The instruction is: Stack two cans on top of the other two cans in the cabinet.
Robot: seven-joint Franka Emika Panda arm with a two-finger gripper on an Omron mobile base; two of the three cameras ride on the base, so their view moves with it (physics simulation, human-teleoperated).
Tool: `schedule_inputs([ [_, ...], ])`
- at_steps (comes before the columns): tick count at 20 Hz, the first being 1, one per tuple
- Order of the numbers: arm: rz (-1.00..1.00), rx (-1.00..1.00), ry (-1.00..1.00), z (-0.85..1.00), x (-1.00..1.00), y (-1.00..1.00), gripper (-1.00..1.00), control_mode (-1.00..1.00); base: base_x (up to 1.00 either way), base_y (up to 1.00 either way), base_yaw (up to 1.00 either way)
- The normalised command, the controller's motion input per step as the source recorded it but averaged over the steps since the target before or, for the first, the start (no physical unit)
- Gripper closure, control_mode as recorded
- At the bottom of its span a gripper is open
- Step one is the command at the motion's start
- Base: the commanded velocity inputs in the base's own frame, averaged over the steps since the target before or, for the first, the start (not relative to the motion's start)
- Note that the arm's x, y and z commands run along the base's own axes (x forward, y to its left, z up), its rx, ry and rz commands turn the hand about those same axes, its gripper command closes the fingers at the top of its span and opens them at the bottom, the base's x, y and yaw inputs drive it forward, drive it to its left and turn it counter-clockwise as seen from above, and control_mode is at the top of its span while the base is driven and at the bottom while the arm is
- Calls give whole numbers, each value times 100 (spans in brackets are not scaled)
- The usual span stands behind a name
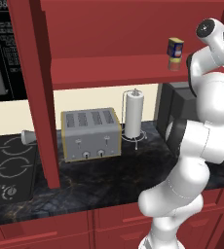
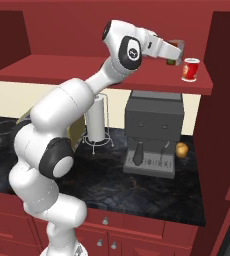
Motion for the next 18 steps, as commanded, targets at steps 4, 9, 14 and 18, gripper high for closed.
schedule_inputs([
  [4,0,0,0,0,14,-3,100,-100,0,0,0],
  [9,0,0,0,0,17,-6,100,-100,0,0,0],
  [14,0,0,0,2,22,-8,100,-100,0,0,0],
  [18,0,0,0,11,13,-7,100,-100,0,0,0],
])
